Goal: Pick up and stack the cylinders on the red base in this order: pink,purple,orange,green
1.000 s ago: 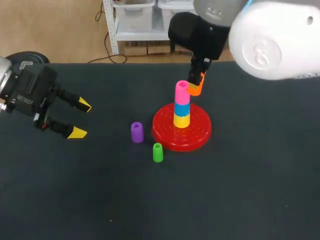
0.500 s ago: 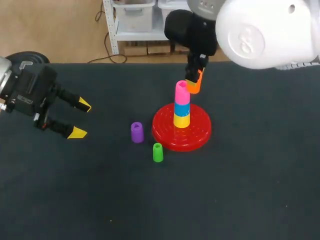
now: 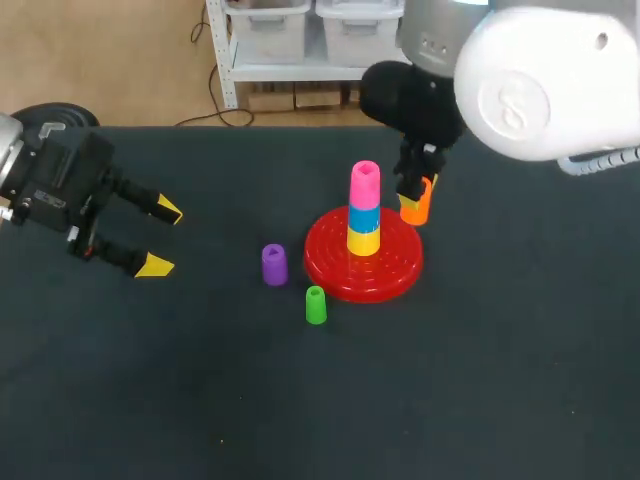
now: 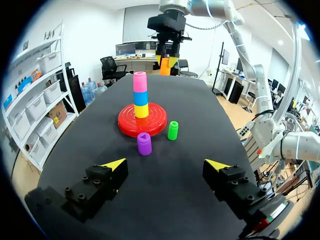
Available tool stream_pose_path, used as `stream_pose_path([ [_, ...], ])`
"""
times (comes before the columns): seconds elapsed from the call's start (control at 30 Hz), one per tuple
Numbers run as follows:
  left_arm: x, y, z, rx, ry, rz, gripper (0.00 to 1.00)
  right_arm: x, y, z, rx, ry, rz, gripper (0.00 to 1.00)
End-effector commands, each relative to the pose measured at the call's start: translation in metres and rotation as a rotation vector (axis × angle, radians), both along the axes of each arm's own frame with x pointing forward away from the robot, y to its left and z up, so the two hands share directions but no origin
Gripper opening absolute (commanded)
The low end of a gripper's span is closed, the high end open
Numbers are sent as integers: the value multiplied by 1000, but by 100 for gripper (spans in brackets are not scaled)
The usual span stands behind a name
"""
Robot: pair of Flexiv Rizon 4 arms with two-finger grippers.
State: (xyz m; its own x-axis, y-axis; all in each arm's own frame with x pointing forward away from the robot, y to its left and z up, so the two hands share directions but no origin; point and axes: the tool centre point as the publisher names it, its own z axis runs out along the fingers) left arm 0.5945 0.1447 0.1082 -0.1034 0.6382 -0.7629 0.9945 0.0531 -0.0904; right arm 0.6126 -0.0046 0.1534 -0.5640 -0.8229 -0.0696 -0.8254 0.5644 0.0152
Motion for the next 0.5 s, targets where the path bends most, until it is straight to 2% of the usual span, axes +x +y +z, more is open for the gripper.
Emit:
stream_pose_path([
  [0.03, 0, 1, -1, -2, -3, -1, 100, -10, -6, -17, 22, -2, -23, 0],
  [0.13, 0, 1, -1, -2, -3, -1, 100, -15, -8, -29, 26, 10, -43, 0],
  [0.5, 0, 1, -1, -2, -3, -1, 100, -27, -12, -73, 4, -9, -112, 0],
])
